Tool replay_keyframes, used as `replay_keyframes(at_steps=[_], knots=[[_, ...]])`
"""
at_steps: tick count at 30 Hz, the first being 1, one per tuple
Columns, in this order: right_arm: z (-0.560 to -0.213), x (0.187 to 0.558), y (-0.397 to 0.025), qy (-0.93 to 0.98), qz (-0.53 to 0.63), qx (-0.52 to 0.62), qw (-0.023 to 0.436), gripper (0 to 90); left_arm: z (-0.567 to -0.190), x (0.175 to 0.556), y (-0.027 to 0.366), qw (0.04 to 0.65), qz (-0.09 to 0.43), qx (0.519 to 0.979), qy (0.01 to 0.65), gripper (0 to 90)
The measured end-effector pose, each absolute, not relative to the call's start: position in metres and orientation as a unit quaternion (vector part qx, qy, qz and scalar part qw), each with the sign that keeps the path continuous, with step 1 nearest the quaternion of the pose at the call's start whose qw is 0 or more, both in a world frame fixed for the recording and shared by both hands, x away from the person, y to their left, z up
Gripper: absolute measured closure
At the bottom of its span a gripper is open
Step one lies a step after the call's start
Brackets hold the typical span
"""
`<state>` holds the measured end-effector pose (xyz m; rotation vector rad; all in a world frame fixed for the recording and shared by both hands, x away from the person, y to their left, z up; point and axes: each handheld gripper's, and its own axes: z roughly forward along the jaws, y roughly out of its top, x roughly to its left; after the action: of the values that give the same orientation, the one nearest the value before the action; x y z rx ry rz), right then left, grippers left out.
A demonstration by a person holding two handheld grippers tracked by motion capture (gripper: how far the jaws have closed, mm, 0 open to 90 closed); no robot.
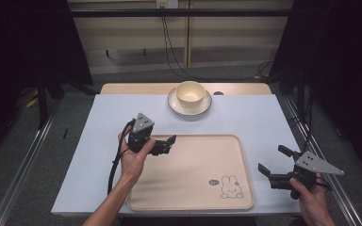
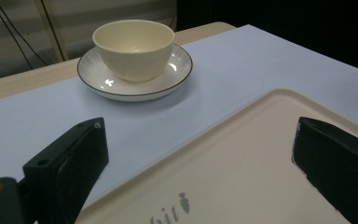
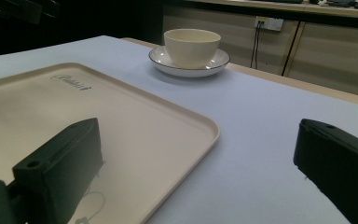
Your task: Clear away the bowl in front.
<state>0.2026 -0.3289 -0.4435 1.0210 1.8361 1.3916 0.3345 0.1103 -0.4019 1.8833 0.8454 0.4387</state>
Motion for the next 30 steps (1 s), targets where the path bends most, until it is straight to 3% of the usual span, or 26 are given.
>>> replay_keyframes(at_steps=[27,30], knots=[[-0.444,0.203,-0.332,0.690,0.529,0.391,0.302,0.8,-0.403,0.398,0.080,0.494,0.180,0.773,0.356,5.0],[-0.444,0.202,-0.331,0.691,0.527,0.393,0.301,0.8,-0.399,0.403,0.076,0.486,0.200,0.777,0.347,5.6]])
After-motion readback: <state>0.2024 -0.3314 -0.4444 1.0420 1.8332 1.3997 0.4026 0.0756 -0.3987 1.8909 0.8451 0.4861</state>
